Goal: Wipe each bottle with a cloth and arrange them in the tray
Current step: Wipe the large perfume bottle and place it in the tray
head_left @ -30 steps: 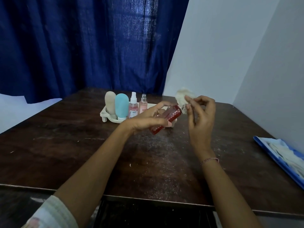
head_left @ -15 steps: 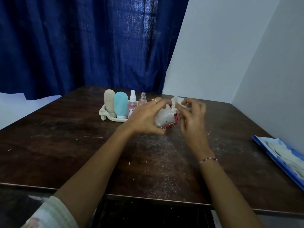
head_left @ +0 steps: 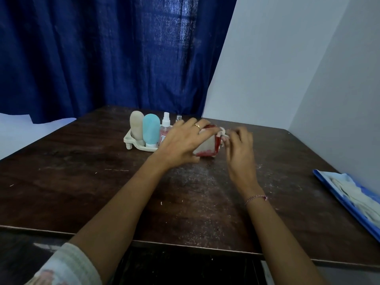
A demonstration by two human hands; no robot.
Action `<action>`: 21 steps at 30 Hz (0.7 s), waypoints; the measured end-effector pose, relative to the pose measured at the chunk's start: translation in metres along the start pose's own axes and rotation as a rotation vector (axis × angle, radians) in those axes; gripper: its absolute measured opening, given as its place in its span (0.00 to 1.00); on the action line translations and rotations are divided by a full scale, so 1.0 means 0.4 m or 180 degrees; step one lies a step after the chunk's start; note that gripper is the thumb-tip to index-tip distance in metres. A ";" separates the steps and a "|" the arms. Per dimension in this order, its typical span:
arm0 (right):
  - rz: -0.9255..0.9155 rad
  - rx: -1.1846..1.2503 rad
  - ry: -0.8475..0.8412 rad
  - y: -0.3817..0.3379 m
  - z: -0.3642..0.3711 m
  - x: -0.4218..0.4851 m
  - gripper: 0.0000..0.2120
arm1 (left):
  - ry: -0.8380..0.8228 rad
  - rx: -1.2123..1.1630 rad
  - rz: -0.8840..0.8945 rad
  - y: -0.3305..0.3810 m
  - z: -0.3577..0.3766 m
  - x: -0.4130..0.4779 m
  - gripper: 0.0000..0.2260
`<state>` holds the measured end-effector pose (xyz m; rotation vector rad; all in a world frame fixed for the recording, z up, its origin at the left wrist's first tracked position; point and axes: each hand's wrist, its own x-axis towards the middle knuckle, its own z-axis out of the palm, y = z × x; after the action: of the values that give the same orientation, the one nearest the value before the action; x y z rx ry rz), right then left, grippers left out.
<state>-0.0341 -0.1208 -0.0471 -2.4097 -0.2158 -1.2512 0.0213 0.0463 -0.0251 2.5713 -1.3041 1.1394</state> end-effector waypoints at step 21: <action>0.0213 0.0592 -0.0151 0.007 -0.019 0.010 0.07 | 0.0089 0.0392 0.0146 -0.011 0.014 -0.002 0.42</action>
<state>-0.0364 -0.1269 -0.0409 -2.2695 -0.2516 -1.0949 0.0275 0.0477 -0.0287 2.6120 -1.3341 1.2983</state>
